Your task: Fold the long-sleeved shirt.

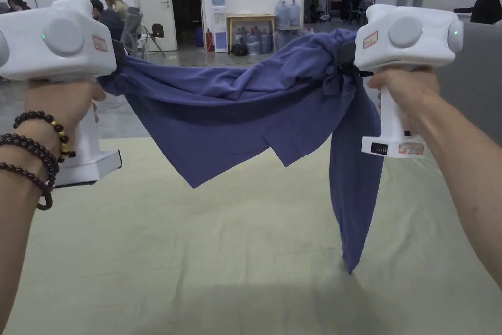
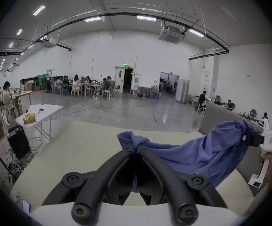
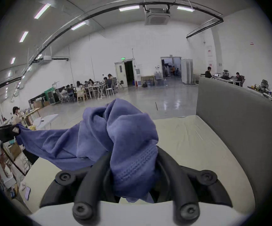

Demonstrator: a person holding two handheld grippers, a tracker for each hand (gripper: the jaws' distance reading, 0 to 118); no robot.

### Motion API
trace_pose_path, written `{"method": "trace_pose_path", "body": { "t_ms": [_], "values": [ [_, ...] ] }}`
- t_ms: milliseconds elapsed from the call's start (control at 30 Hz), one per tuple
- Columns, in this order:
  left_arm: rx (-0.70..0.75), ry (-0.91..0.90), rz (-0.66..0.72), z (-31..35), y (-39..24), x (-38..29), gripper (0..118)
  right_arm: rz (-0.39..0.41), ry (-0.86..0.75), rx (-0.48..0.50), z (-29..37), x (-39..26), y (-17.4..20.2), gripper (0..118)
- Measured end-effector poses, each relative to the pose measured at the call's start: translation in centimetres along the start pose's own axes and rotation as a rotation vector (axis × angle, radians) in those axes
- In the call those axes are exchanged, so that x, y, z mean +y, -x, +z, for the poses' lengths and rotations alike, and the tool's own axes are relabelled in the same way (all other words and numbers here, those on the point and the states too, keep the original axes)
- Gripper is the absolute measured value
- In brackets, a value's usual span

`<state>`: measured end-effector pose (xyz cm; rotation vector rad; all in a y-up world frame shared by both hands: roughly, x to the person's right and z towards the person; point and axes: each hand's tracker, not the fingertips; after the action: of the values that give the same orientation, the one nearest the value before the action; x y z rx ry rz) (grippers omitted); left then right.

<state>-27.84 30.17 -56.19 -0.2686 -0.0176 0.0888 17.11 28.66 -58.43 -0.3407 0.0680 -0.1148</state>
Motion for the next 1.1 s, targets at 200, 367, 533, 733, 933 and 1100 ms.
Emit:
{"method": "trace_pose_path", "body": {
  "t_ms": [200,367,533,733,933,1100],
  "values": [
    [0.014,0.152,-0.074,-5.8,0.1,-9.6,0,0.027,0.179,-0.029,-7.4,-10.3,-1.1,22],
    [0.015,0.278,-0.072,-9.8,1.2,-19.2,0,-0.001,0.348,-0.035,-11.6,-20.9,-1.8,23],
    [0.008,0.297,-0.074,-7.0,2.5,-22.4,0,-0.009,0.364,-0.001,-9.3,-24.2,-2.0,23],
    [-0.008,0.268,-0.03,4.8,4.6,-28.3,0,0.064,0.363,0.015,-0.7,-30.2,-2.2,23],
    [0.017,0.427,0.102,16.9,7.0,-40.8,0,0.107,0.517,0.02,8.5,-42.1,-1.7,23],
    [0.026,0.509,0.106,23.1,8.3,-46.2,0,0.096,0.543,-0.006,14.6,-47.5,-1.9,23]
  ]
}}
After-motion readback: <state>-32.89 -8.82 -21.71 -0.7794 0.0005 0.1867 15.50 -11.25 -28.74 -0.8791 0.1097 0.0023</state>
